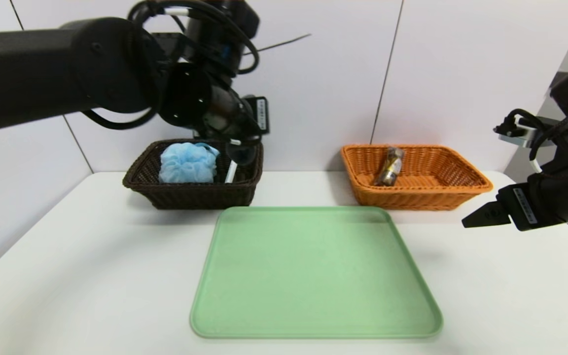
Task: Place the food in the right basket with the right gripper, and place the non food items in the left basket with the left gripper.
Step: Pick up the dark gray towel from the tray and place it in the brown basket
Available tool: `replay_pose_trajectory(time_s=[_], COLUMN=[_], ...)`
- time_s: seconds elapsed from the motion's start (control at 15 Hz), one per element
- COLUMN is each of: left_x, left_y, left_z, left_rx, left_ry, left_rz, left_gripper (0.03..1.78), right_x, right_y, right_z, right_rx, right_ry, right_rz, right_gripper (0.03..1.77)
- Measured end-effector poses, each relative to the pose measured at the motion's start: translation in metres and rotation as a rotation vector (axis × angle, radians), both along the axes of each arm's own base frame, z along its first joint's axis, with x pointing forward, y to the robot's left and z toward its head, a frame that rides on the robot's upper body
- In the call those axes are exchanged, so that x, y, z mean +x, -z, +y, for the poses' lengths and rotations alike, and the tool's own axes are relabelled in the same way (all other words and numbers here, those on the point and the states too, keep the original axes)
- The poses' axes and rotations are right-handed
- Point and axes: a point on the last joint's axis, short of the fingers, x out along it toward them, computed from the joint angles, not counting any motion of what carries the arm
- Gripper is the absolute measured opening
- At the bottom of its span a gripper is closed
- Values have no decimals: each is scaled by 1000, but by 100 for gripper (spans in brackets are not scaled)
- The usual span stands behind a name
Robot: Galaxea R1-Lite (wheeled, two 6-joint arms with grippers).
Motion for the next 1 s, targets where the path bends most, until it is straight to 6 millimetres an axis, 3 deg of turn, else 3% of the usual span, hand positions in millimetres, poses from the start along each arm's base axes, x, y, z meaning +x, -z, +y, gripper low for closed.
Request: replay_pose_trajectory(time_s=[0.13, 0.27, 0.73, 1.0], left_x=[14, 28, 98, 117], left_y=[-8, -1, 67, 97], left_z=[37, 50, 55, 52], left_rx=[10, -1, 62, 84], left_ry=[9, 47, 14, 13], left_rz=[-4, 20, 70, 106], left_gripper=[30, 30, 30, 30], right_x=[-1, -1, -7, -10], right_y=[0, -1, -5, -5], right_z=[0, 0, -1, -2], right_rx=[1, 0, 1, 2], right_ry=[1, 1, 2, 1], right_rz=[0, -2, -19, -20], right_gripper=[170, 170, 170, 170])
